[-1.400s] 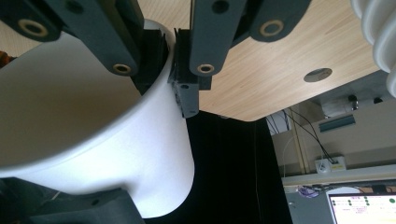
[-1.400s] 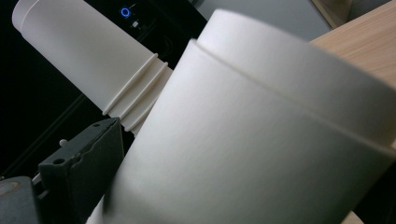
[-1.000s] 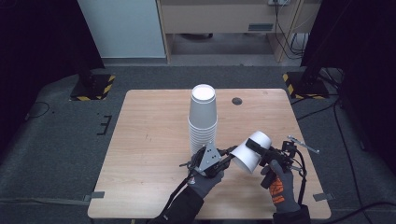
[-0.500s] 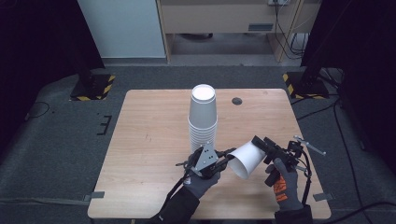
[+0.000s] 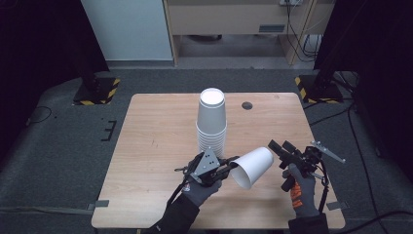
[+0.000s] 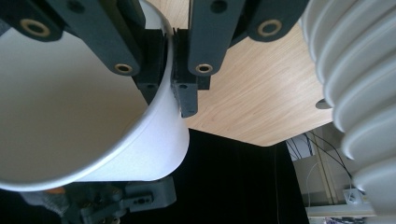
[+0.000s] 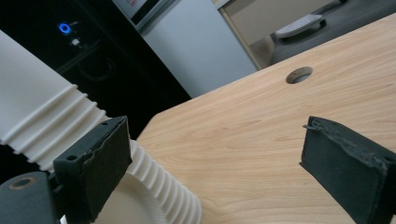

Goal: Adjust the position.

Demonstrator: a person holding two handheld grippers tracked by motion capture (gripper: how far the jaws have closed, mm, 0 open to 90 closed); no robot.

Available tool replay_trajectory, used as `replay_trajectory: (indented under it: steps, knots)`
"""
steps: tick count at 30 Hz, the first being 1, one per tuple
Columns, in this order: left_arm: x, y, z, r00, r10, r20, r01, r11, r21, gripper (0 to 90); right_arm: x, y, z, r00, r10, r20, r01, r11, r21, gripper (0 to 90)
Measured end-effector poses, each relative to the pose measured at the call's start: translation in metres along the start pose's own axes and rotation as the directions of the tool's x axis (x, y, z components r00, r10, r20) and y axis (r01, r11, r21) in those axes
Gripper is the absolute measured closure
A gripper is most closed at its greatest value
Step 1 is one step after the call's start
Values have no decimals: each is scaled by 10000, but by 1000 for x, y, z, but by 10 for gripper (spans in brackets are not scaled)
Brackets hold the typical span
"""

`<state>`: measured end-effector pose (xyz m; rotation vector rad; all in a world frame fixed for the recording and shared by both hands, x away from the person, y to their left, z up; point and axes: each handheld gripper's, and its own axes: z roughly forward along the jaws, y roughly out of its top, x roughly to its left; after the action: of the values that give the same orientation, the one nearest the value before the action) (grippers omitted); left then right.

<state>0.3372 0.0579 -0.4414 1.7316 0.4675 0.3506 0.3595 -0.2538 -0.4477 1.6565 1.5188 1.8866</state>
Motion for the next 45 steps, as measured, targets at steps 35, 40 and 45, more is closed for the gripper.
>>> replay_trajectory:
  steps: [35, 40, 45]
  knots:
    - [28, -28, -68, 9983, -509, -278, 547, 9855, 1604, 858, -25, -6, 1, 9021, -3587, 2400, 3206, 9292, 1837, 91]
    - [32, -32, -80, 9976, -596, -358, 652, 9806, 1849, 858, -26, -7, 1, 8966, -3679, 2464, 3271, 9254, 1916, 91]
    - [36, -34, -92, 9970, -623, -462, 702, 9781, 1958, 858, -27, -8, 1, 8935, -3747, 2477, 3318, 9223, 1984, 91]
